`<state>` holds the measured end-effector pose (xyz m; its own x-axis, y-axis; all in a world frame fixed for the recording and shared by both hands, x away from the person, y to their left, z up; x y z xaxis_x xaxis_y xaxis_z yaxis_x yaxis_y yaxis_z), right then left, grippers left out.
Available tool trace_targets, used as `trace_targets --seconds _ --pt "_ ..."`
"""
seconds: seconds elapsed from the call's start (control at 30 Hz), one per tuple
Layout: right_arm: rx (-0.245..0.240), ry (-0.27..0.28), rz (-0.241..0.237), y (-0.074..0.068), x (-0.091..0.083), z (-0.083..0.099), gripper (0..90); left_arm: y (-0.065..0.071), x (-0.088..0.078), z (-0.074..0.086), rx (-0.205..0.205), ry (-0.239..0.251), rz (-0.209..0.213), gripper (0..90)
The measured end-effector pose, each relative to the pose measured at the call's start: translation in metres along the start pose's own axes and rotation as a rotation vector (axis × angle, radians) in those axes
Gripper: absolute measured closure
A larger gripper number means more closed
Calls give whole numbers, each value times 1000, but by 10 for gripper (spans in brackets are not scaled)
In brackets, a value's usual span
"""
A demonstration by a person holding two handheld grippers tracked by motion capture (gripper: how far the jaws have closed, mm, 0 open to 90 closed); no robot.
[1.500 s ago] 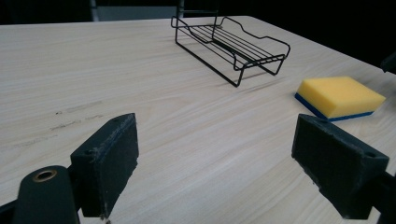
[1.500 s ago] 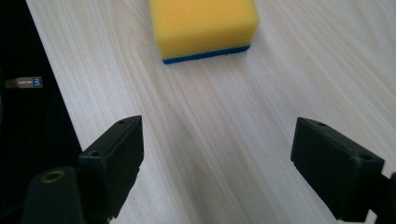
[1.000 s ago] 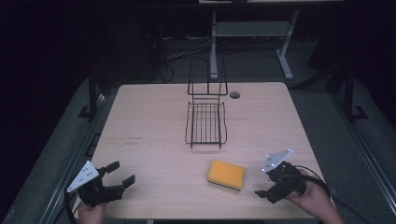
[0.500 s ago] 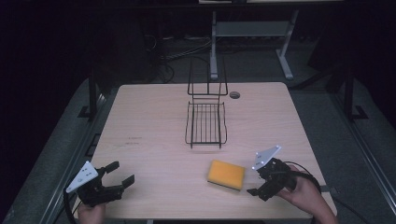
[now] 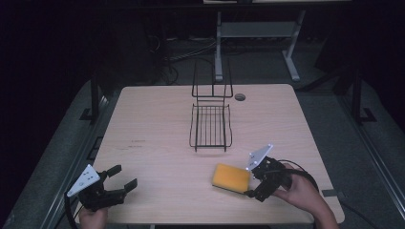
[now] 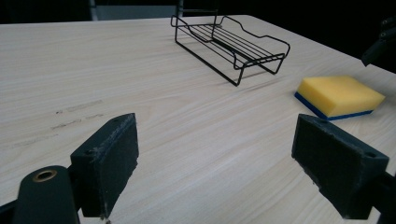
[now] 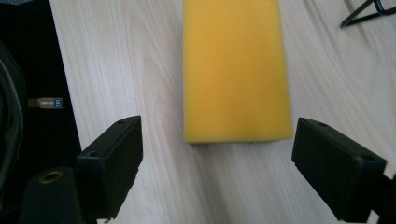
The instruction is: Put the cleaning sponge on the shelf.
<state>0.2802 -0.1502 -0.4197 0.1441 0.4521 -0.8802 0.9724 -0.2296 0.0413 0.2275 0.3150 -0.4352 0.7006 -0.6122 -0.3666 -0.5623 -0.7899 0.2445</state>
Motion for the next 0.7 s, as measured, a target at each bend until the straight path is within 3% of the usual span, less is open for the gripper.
trace_targets --seconds 0.33,0.7 --pt "-3 6 -44 7 9 -16 160 -1 -1 0 -6 5 -1 140" --pt "-6 -18 -54 15 15 -25 160 0 0 1 -7 3 3 140"
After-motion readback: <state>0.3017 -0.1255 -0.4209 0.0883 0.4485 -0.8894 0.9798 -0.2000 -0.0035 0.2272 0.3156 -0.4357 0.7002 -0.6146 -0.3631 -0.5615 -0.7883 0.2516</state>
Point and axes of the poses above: each handheld gripper's, and its own axes: x roughly forward along the jaws, z roughly out of its underside, y roughly to its right, the point moved 2 cm from there along x, roughly forward along the jaws, and after that the axes turned 7 degrees about -x, right-handed, at the moved point
